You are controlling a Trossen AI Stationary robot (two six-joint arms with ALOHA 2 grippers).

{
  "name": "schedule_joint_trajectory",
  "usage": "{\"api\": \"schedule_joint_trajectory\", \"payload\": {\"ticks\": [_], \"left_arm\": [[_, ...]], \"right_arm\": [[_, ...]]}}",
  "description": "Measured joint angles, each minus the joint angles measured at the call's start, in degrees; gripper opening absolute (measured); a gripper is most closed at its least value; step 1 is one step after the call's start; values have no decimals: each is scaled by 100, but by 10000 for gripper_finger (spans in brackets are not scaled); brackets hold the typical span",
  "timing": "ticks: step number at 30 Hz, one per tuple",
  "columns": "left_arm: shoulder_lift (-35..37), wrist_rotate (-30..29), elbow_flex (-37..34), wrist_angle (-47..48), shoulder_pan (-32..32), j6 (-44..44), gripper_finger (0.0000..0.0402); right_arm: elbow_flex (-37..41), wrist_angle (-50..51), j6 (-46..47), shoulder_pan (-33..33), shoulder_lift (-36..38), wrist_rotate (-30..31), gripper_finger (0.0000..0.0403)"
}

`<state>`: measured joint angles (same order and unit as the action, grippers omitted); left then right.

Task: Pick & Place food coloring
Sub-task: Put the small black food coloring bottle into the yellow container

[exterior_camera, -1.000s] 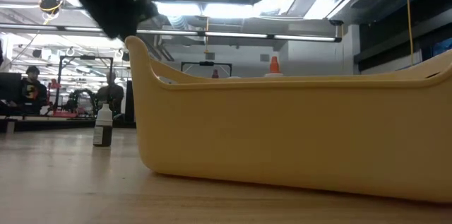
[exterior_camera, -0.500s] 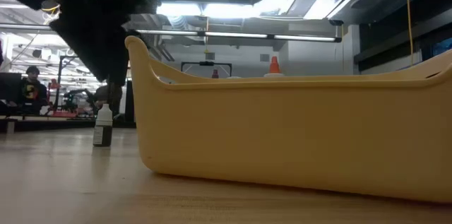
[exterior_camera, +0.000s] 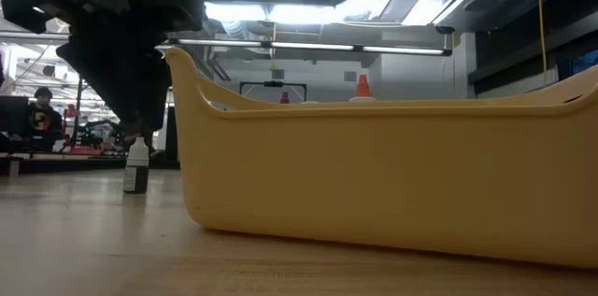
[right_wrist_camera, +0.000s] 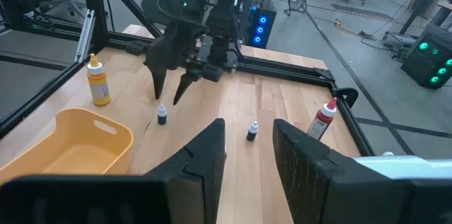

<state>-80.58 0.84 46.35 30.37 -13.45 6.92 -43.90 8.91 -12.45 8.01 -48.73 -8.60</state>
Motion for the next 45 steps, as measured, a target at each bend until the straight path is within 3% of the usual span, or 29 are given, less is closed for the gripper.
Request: {"api": "schedule_joint_trajectory", "payload": {"ticks": [10, 25, 39, 45], "left_arm": [[-136, -65, -1, -111, -39, -160, 209], [-1037, 22, -2, -729, -39, -234, 208], [-1139, 50, -2, -667, -39, -166, 207], [-1139, 86, -2, -520, -39, -151, 178]], "right_arm": [[0, 0, 0, 0, -2, 1, 123], [0, 3, -1, 2, -2, 1, 123], [0, 26, -1, 2, -2, 0, 123], [0, 27, 0, 2, -2, 0, 123]]}}
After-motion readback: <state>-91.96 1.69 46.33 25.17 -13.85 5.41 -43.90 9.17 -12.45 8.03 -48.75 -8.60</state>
